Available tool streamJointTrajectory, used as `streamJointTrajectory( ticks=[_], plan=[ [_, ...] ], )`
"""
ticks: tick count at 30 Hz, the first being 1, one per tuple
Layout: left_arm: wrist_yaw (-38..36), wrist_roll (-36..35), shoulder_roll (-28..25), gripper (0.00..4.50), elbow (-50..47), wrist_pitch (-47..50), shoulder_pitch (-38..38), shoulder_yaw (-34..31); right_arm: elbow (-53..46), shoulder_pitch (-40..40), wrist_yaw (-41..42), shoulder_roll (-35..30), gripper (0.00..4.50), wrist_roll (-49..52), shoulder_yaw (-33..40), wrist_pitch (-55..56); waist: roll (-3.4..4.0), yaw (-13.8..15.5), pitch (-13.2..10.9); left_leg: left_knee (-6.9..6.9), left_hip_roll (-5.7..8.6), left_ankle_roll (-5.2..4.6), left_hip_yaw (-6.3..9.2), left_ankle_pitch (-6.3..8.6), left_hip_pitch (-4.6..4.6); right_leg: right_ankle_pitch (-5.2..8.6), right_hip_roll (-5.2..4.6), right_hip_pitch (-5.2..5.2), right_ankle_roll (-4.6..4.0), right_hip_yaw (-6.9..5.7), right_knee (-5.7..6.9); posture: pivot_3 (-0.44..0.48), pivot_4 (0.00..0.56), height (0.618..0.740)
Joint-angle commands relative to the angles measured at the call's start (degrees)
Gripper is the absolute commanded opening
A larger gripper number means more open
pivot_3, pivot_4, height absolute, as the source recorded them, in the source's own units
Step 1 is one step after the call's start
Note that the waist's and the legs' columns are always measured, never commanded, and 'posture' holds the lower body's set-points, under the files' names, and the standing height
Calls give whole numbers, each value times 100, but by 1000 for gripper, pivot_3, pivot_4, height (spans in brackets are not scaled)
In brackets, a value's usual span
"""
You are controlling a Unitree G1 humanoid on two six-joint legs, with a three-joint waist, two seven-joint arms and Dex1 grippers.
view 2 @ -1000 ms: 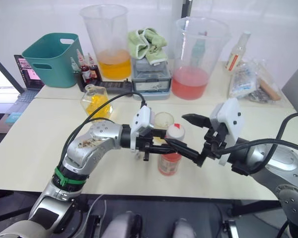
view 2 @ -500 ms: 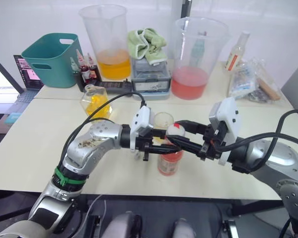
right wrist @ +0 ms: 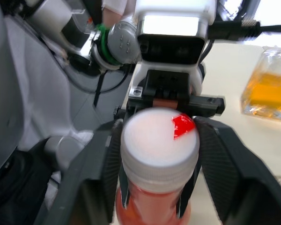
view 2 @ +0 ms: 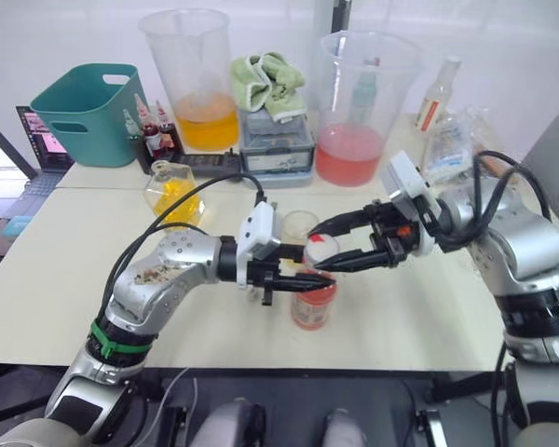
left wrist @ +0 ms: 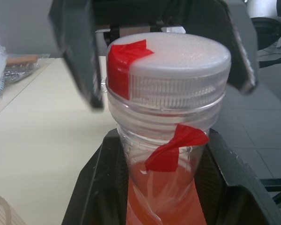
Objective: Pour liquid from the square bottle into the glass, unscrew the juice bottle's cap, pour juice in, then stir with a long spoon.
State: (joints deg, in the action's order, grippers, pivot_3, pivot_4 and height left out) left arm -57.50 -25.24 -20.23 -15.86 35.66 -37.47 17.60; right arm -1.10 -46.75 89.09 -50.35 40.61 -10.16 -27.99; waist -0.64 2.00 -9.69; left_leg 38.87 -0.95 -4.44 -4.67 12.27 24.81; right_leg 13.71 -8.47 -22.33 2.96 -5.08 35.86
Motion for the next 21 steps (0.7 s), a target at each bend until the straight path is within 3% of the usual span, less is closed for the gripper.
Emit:
streamJointTrajectory(
  ticks=[1, 3, 10, 15, 21],
  plan=[
    [-68, -112, -49, 1513, -56, 329, 149, 255, 106, -336, 341, -182, 4070, 78, -5, -133, 0, 8, 0, -1, 0, 0, 0, 0, 1, 0, -1, 0, 0, 0, 0, 0, 150, 736],
    [-63, -124, -40, 1513, -32, 332, 135, 256, 23, -345, 303, -273, 4447, 165, 184, -417, 0, 15, 0, -2, 1, 1, 0, 0, 2, 0, -1, -1, 0, 0, -1, 0, 150, 736],
    [-105, -136, 45, 1513, 147, 257, 59, 291, -1061, 386, -855, -548, 4447, 926, 1374, -1465, -1, 34, 0, -5, 0, 2, 2, 2, 4, 0, -4, 1, -1, -4, -7, 0, 150, 736],
    [-126, -161, 195, 1513, 282, 202, 29, 342, -2985, 1917, -3256, -275, 4447, 1788, 2976, -2307, 0, 80, 0, -6, 0, 2, 6, 2, 4, -1, -12, 4, -1, -8, -7, 0, 150, 736],
    [-221, -175, 330, 1513, 445, 153, -19, 380, -4509, 3503, -5375, 167, 4447, 2510, 3830, -2527, 0, 126, 1, -3, 4, 0, 2, 3, 6, 1, -18, 6, 1, -6, -11, 0, 150, 736]
  ],
)
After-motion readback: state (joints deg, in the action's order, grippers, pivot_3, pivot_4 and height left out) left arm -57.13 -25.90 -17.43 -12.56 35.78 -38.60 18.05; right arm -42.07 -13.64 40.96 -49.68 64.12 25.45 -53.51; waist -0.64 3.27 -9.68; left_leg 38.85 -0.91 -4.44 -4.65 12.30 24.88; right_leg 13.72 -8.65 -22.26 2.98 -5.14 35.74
